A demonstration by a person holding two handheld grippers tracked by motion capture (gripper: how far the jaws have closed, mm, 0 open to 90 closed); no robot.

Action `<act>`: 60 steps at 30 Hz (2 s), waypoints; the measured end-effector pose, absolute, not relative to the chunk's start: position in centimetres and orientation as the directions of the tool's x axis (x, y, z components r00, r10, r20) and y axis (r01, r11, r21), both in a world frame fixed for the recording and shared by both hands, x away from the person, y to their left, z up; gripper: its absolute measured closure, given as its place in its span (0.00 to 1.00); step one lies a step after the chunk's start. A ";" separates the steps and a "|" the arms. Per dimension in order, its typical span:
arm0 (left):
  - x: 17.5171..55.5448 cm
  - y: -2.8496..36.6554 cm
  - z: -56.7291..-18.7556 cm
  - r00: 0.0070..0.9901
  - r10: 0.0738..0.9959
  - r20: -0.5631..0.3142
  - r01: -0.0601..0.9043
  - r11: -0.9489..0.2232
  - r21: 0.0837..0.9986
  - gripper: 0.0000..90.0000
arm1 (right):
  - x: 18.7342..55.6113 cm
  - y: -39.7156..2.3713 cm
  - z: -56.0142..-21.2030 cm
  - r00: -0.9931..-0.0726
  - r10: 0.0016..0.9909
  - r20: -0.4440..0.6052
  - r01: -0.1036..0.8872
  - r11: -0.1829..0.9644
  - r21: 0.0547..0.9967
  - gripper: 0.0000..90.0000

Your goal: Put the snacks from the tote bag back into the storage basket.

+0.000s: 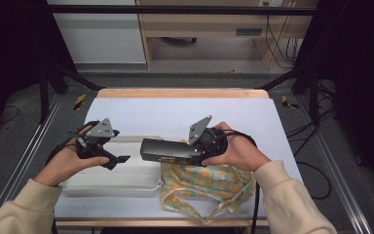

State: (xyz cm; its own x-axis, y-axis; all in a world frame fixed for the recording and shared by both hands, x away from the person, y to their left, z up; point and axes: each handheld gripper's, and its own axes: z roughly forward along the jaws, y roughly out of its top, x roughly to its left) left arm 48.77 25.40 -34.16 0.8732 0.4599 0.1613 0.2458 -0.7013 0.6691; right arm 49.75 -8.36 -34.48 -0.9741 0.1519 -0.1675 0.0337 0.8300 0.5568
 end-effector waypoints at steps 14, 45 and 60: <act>49.7 22.3 -33.7 0.943 0.291 0.161 0.146 -0.796 0.587 0.10 | 49.5 -7.9 -34.9 -0.982 0.109 -0.153 0.007 0.835 0.551 0.48; 50.6 15.8 -35.6 0.991 0.038 0.125 -0.011 -0.931 0.366 0.38 | 49.2 -7.3 -35.5 -0.985 0.064 -0.158 -0.027 0.855 0.517 0.48; 50.1 15.1 -35.6 0.989 0.010 0.149 -0.039 -0.945 0.325 0.47 | 49.0 -7.4 -35.8 -0.982 0.075 -0.173 -0.023 0.861 0.507 0.42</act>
State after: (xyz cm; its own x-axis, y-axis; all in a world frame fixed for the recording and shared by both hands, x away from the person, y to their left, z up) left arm 50.15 15.07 -35.59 0.9888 0.0105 0.1491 -0.0390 -0.9449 0.3250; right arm 48.97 -7.36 -35.78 -0.9821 0.0751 -0.1727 -0.0233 0.8615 0.5072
